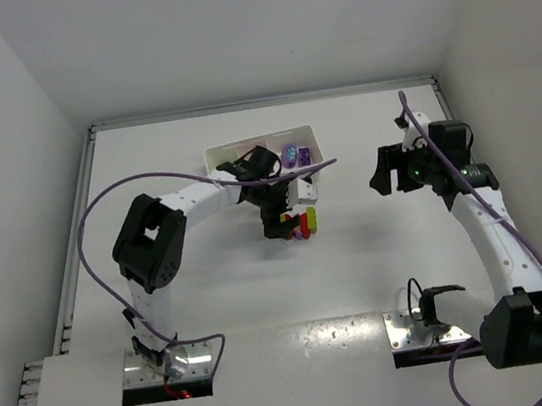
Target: Sort the legos into containers by color
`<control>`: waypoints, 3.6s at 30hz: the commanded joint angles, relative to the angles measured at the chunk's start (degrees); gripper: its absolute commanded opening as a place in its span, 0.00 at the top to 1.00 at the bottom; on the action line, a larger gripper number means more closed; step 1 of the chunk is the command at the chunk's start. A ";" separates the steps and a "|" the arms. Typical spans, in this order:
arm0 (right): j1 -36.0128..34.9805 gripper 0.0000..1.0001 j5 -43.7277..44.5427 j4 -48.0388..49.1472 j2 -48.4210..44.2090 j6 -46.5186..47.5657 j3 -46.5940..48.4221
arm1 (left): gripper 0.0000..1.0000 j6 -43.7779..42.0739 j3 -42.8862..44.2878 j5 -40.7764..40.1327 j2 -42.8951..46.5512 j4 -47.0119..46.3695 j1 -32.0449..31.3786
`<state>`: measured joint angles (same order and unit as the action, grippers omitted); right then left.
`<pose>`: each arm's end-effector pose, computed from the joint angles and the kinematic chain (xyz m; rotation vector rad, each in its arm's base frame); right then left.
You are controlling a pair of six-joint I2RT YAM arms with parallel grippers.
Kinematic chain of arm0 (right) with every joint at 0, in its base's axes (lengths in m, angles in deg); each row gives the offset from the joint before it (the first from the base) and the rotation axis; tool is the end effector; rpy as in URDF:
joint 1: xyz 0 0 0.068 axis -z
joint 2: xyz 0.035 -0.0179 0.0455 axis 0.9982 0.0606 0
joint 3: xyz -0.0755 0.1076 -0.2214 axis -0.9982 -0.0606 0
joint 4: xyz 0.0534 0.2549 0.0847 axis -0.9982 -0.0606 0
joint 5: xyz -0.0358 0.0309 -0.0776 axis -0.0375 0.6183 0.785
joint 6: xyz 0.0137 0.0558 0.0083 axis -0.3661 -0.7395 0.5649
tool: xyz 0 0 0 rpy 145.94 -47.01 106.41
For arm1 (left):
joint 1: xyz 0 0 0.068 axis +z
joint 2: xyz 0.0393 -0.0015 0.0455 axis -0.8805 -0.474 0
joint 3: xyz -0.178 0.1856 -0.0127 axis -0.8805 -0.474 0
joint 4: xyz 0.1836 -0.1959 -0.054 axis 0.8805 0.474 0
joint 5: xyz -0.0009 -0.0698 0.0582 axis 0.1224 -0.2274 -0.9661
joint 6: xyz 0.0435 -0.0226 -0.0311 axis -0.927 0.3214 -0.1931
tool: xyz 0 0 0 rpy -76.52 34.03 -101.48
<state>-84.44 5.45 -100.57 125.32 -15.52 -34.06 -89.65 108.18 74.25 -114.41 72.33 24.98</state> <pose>0.2540 0.0040 0.2667 -0.0101 2.2849 0.4102 0.3163 -0.2639 0.1649 1.8003 1.8295 -0.7077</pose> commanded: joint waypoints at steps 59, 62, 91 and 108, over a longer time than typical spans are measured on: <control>2.57 0.21 -42.38 20.46 12.64 -29.60 -9.75 | 0.72 13.72 -4.84 6.20 12.78 -11.44 1.22; 2.57 0.21 -46.78 27.93 14.92 -36.72 -9.76 | 0.72 13.73 -4.31 6.20 14.10 -11.44 0.00; -1.82 0.55 -52.16 38.76 21.43 -42.36 -6.42 | 0.73 16.54 -1.67 6.82 16.82 -13.73 -4.31; -0.15 1.00 -57.17 37.19 18.97 -37.88 -4.76 | 0.00 31.29 -5.89 14.89 20.60 -16.45 1.74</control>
<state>-85.38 -48.07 -64.53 146.89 -56.35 -42.34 -64.42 102.47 82.53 -97.99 58.85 23.38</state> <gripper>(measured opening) 0.353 0.996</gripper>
